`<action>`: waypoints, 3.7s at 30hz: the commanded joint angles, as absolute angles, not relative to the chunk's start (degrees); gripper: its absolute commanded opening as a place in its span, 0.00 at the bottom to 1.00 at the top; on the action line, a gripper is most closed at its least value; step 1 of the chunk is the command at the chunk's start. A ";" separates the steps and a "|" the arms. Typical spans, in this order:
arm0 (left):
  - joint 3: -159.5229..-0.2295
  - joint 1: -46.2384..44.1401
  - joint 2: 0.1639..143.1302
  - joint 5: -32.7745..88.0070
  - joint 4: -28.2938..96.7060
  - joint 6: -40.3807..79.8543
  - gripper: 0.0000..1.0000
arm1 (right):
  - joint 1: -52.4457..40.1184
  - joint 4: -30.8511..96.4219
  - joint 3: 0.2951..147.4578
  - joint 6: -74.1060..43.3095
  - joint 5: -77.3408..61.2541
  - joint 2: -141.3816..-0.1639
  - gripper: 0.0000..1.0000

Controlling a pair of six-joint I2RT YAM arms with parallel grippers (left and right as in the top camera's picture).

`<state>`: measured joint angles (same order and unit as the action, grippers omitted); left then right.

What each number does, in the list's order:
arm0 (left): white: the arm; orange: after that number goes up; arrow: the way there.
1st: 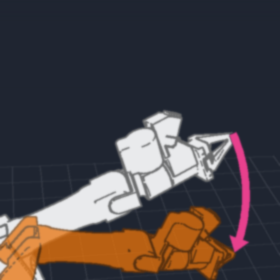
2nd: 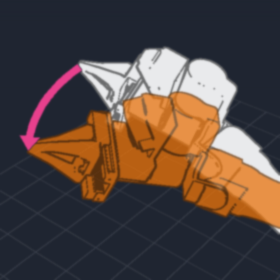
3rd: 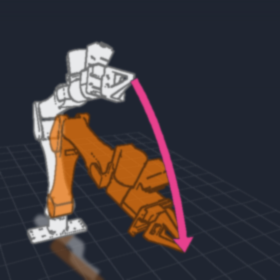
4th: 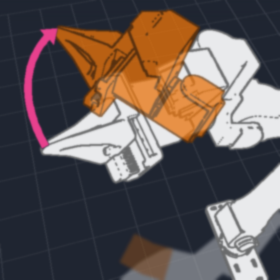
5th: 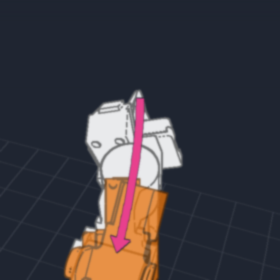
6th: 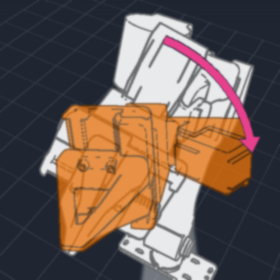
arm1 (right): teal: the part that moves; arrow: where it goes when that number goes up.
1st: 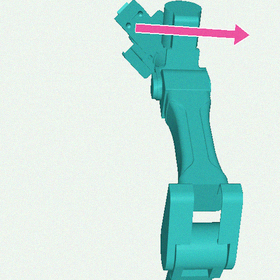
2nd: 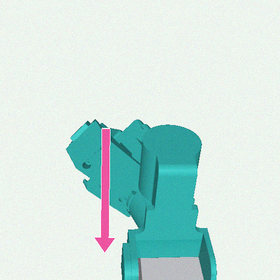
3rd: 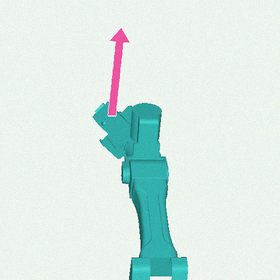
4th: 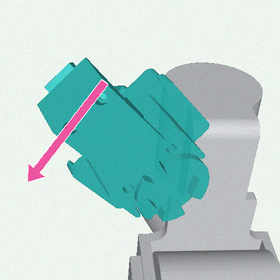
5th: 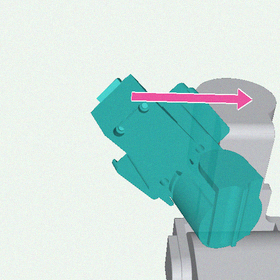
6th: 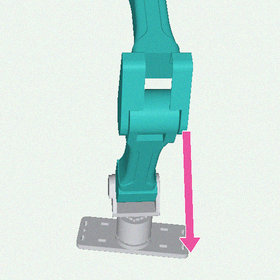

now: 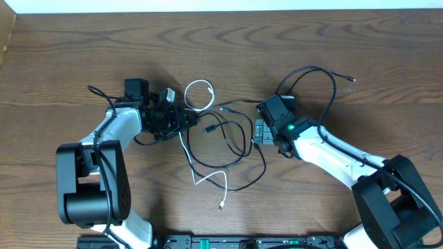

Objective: Untangle cables

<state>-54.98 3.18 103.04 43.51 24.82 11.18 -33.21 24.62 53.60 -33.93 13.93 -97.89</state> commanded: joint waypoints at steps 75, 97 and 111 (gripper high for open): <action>-54.48 7.33 113.30 77.36 33.80 7.14 0.07 | -33.10 24.47 53.65 -34.68 14.41 -98.21 0.99; -54.50 7.33 106.96 90.13 40.58 -3.40 0.07 | -33.10 24.47 53.65 -34.68 14.44 -98.21 0.99; -55.55 10.33 73.12 90.11 30.52 19.46 0.07 | -33.10 24.47 53.65 -34.68 14.41 -98.21 0.99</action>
